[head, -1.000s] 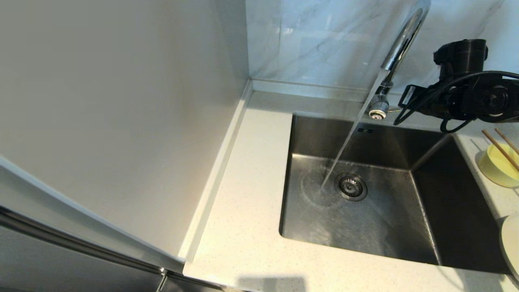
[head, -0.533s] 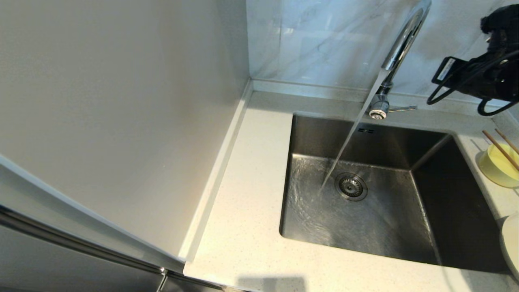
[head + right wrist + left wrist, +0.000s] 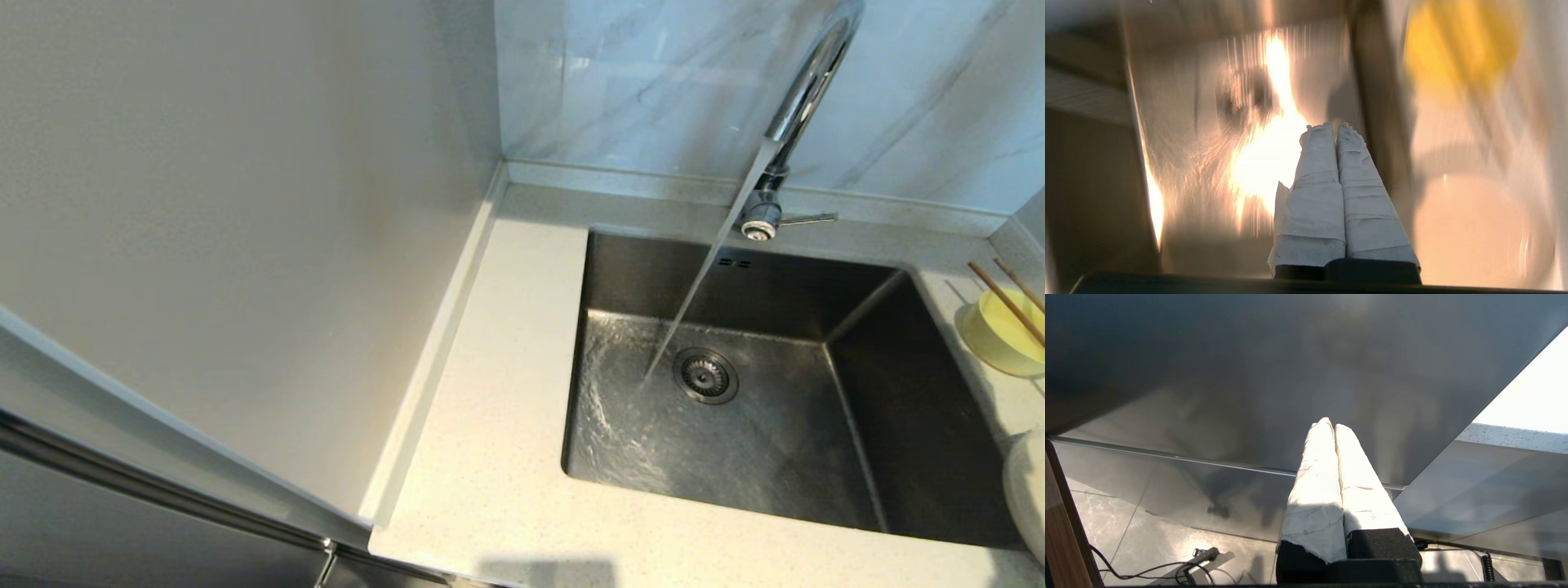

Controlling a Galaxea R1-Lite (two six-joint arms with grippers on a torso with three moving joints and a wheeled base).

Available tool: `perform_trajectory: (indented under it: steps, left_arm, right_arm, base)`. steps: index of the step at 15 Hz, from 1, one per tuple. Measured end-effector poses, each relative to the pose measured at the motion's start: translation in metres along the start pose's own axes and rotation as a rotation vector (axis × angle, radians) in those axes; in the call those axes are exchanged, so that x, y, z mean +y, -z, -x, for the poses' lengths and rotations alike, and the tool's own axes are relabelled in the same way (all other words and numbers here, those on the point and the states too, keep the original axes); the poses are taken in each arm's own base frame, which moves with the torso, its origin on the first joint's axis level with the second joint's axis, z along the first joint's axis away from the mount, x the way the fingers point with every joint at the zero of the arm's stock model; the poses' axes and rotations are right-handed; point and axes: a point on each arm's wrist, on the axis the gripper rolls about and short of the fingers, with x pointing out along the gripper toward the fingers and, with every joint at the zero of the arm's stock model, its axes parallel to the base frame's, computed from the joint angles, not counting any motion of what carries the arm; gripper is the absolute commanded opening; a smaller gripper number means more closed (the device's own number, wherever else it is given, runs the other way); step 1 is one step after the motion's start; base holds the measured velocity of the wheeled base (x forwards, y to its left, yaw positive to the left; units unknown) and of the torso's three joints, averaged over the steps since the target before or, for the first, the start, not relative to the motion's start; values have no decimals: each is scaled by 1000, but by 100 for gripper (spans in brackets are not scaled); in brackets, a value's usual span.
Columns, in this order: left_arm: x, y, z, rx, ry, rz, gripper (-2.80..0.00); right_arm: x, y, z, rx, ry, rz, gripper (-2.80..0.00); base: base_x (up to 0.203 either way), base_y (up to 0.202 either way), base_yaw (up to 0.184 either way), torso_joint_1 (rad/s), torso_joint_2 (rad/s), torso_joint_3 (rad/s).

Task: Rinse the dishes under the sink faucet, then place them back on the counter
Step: Pick up the plate

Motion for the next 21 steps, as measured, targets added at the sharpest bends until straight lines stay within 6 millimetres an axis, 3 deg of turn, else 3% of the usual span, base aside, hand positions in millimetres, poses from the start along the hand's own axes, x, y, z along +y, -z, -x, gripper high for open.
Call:
perform_trajectory:
  steps: [4,8,11,15,16,21]
  left_arm:
    - [0,0,0,0,0,0,-280]
    - [0,0,0,0,0,0,-280]
    - [0,0,0,0,0,0,-280]
    - [0,0,0,0,1,0,-280]
    - [0,0,0,0,0,0,-280]
    - [0,0,0,0,0,0,-280]
  right_arm:
    - [-20,70,11,248,-5,-47,-280]
    - [-29,126,17,223,-80,-21,-280]
    - [-32,141,26,92,-60,18,-280]
    - [-33,146,27,90,-36,0,-280]
    - [-34,145,25,95,-11,-4,0]
    - [-35,140,12,133,27,-6,0]
  base:
    - [0,0,0,0,0,0]
    - [0,0,0,0,0,0]
    - [0,0,0,0,0,0]
    - [0,0,0,0,0,0]
    - [0,0,0,0,0,0]
    - [0,0,0,0,0,0]
